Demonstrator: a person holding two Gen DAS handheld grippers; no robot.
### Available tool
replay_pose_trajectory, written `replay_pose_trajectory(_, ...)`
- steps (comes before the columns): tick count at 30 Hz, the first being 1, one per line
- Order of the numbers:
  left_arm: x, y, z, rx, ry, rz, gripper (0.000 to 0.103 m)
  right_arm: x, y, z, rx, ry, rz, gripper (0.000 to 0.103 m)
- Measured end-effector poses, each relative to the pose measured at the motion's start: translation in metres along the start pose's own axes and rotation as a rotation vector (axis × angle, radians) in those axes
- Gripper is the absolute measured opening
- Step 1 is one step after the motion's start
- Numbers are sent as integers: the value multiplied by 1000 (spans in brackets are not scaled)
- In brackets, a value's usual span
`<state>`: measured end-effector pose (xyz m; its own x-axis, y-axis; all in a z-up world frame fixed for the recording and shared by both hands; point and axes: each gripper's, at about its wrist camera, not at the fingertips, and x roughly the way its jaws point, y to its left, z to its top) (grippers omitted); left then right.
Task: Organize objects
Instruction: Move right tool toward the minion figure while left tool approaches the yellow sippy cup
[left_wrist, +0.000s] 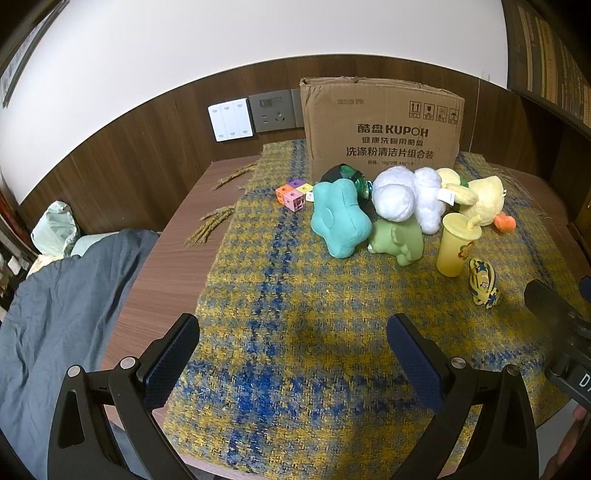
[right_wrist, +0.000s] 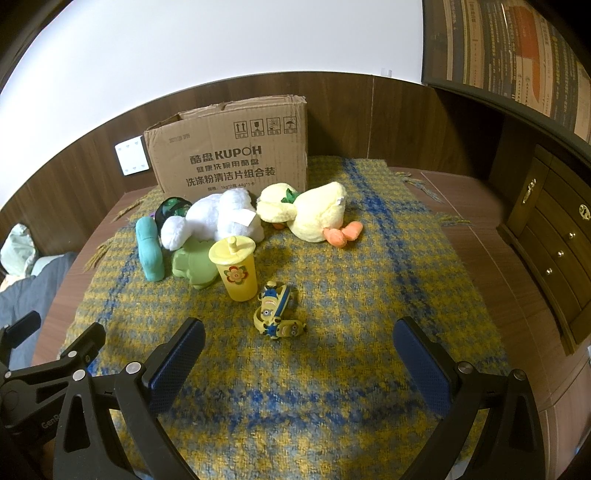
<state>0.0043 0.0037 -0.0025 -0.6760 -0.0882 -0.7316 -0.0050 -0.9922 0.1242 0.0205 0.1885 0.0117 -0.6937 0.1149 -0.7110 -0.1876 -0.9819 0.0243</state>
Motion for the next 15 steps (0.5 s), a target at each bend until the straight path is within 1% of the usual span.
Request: replay_pose_trajectory(15, 2, 7, -1, -12, 0, -2, 103, -3, 2, -2, -5, 5, 0, 102)
